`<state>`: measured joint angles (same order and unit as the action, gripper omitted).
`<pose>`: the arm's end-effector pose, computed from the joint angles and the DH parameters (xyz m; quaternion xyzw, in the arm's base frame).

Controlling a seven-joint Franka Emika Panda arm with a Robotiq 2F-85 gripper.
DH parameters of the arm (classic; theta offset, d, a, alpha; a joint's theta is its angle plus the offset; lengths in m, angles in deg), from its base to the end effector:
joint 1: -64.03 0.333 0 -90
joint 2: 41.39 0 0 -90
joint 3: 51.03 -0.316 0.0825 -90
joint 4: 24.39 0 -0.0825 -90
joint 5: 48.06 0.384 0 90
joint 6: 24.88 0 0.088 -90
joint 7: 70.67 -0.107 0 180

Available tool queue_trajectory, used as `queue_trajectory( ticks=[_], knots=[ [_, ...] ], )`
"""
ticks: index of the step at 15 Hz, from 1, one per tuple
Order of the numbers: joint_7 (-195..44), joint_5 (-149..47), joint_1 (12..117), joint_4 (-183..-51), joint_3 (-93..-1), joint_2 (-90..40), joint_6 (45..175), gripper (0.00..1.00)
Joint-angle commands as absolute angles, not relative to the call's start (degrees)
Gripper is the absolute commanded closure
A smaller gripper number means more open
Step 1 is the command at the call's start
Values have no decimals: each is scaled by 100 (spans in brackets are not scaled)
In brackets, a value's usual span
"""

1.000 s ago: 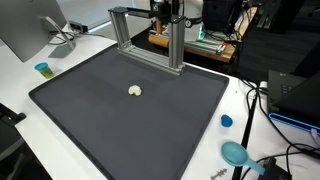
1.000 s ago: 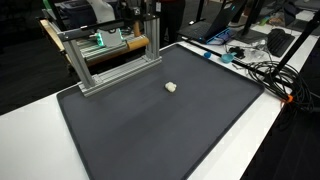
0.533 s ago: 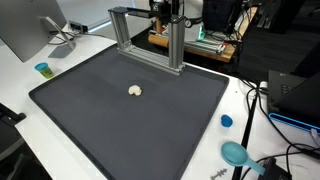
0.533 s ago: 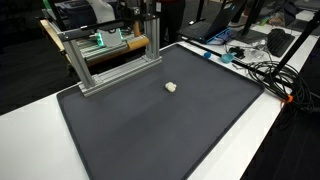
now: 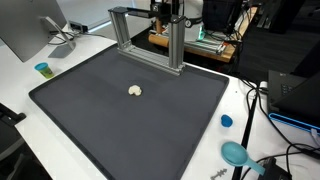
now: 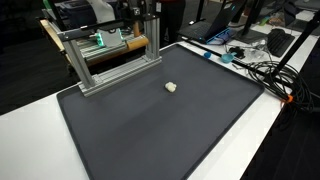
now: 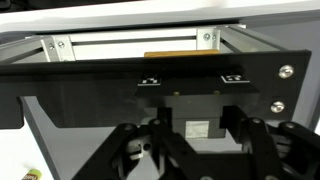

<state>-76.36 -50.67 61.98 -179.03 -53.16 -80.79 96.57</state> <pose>0.3448 -0.0019 0.4435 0.9972 -0.0416 0.0553 0.0293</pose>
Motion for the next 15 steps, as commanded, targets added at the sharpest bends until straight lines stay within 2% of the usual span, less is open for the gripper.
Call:
queue_trajectory(
  ticks=[1, 6, 7, 8, 9, 10, 11, 13, 15],
  knots=[
    [-7774, -5190, 6104, -17987, -5379, -8202, 9519, 67],
    [-7659, -5206, 6131, -17914, -5347, -8144, 9409, 67],
    [-7499, -5159, 6185, -17895, -5269, -8132, 9320, 17],
    [-7433, -5142, 6203, -17889, -5244, -8132, 9282, 16],
    [-7312, -5126, 6232, -17881, -5203, -8133, 9206, 60],
    [-7183, -5093, 6264, -17870, -5155, -8139, 9144, 56],
    [-7097, -5100, 6271, -17844, -5136, -8136, 9092, 57],
    [-6972, -5073, 6292, -17806, -5080, -8120, 9076, 66],
    [-6923, -5035, 6314, -17765, -5042, -8101, 9171, 66]
  ],
)
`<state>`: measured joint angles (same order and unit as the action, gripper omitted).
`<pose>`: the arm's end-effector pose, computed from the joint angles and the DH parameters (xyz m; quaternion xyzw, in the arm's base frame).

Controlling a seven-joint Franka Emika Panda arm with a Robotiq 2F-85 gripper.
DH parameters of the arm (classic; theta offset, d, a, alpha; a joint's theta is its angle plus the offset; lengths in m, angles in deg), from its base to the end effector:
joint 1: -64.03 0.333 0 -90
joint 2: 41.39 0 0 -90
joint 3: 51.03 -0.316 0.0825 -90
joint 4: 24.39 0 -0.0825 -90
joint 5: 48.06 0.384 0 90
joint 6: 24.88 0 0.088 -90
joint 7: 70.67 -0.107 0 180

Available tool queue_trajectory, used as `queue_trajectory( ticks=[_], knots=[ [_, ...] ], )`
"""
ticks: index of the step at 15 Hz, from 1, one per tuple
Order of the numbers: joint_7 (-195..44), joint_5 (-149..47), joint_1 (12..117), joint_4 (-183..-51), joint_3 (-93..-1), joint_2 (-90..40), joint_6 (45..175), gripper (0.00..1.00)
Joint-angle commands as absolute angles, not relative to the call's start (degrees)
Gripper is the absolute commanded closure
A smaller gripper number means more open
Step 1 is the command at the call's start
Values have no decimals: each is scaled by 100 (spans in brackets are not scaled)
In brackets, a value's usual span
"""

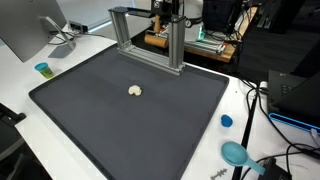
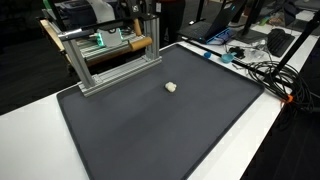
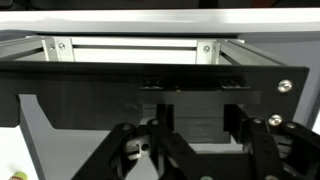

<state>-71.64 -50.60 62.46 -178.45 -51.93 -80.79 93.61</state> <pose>0.3415 -0.0064 0.4435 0.9991 -0.0060 0.0333 0.0248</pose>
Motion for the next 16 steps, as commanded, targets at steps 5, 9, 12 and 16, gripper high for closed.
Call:
queue_trajectory(
  ticks=[5, 9, 12, 16],
  knots=[
    [-7054, -5074, 6284, -17511, -5111, -7760, 9097, 66],
    [-7085, -5009, 6303, -17488, -5096, -7705, 9220, 2],
    [-7123, -4944, 6302, -17560, -5065, -7798, 9417, 12],
    [-7211, -4913, 6282, -17707, -5060, -7933, 9536, 29]
  ],
)
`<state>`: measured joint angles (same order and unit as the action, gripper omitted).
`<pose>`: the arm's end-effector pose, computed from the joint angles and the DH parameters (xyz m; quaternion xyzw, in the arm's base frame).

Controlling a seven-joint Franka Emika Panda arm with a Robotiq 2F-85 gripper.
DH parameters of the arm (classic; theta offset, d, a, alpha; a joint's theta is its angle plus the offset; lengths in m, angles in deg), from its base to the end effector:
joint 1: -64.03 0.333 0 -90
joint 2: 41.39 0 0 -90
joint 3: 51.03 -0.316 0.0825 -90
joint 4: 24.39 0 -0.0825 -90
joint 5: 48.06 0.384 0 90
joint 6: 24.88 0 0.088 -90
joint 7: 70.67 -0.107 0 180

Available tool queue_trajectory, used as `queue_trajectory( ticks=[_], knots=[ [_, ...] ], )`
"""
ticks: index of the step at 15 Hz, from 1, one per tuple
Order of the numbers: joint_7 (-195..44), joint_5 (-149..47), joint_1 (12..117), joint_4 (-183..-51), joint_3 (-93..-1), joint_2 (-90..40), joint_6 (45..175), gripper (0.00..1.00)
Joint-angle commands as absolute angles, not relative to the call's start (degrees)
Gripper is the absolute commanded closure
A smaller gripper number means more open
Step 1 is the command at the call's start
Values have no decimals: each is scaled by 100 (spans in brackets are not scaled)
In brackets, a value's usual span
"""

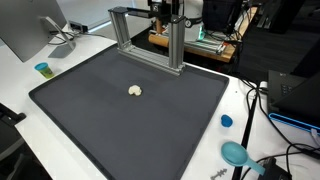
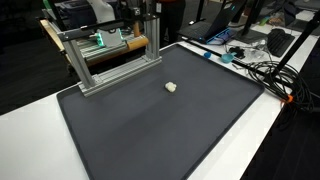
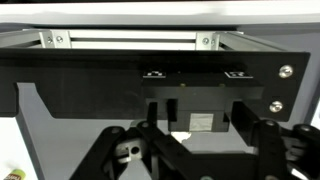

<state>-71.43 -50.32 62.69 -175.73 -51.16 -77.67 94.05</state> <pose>0.3572 -0.0096 0.4479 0.9992 -0.0084 0.0337 0.0184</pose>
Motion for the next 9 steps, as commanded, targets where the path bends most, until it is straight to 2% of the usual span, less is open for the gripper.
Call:
queue_trajectory(
  ticks=[1, 2, 5, 6, 7, 9],
  knots=[
    [-7261, -4899, 6263, -17752, -5056, -7976, 9587, 23],
    [-7317, -4893, 6244, -17787, -5059, -8011, 9627, 18],
    [-7436, -4916, 6227, -17902, -5090, -8122, 9729, 14],
    [-7465, -4932, 6223, -17947, -5105, -8155, 9750, 16],
    [-7487, -4951, 6214, -17995, -5117, -8198, 9745, 13],
    [-7501, -4950, 6225, -18069, -5127, -8269, 9748, 20]
  ],
)
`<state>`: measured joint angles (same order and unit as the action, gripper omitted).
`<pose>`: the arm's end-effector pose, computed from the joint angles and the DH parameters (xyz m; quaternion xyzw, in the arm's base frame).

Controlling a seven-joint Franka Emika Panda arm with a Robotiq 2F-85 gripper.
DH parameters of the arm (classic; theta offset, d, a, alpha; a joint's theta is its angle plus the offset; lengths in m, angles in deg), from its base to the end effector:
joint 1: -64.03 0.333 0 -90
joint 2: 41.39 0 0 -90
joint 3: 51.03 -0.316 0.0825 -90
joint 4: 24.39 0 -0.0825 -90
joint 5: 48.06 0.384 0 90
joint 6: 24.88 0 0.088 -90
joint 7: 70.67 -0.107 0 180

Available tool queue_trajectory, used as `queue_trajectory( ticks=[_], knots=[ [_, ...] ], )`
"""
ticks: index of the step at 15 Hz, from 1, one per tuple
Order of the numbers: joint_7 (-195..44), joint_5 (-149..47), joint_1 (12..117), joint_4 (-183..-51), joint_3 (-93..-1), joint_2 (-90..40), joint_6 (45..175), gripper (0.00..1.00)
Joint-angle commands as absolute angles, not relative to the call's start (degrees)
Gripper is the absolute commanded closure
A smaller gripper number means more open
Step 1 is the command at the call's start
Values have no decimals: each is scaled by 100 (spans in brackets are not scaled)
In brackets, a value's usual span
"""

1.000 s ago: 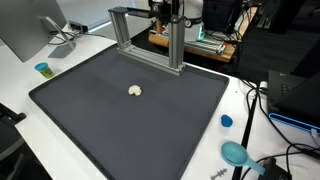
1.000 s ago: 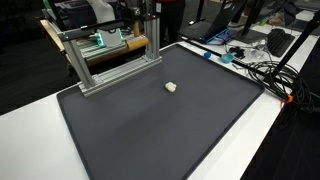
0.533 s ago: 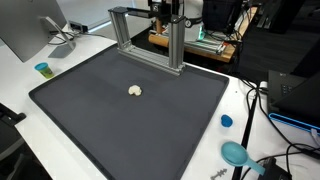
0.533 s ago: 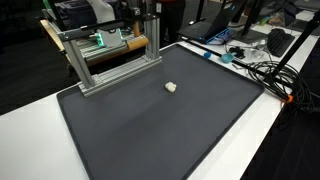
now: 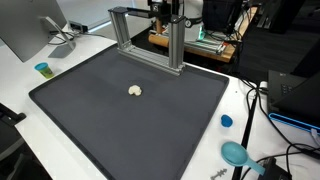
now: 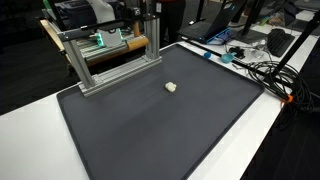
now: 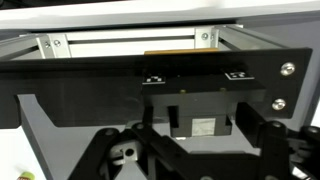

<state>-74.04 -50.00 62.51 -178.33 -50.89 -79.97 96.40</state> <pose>0.3482 -0.0116 0.4442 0.9979 -0.0356 0.0518 0.0134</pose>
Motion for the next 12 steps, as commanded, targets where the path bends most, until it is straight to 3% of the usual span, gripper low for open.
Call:
queue_trajectory(
  ticks=[1, 2, 3, 4, 6, 12],
  knots=[
    [-7495, -4937, 6238, -18108, -5126, -8295, 9777, 21],
    [-7509, -4934, 6245, -18126, -5142, -8301, 9802, 30],
    [-7514, -4941, 6248, -18141, -5158, -8316, 9809, 31],
    [-7537, -4948, 6244, -18160, -5178, -8333, 9826, 47],
    [-7616, -4947, 6238, -18191, -5227, -8385, 9897, 64],
    [-7852, -4979, 6187, -18166, -5333, -8345, 9919, 68]
  ],
)
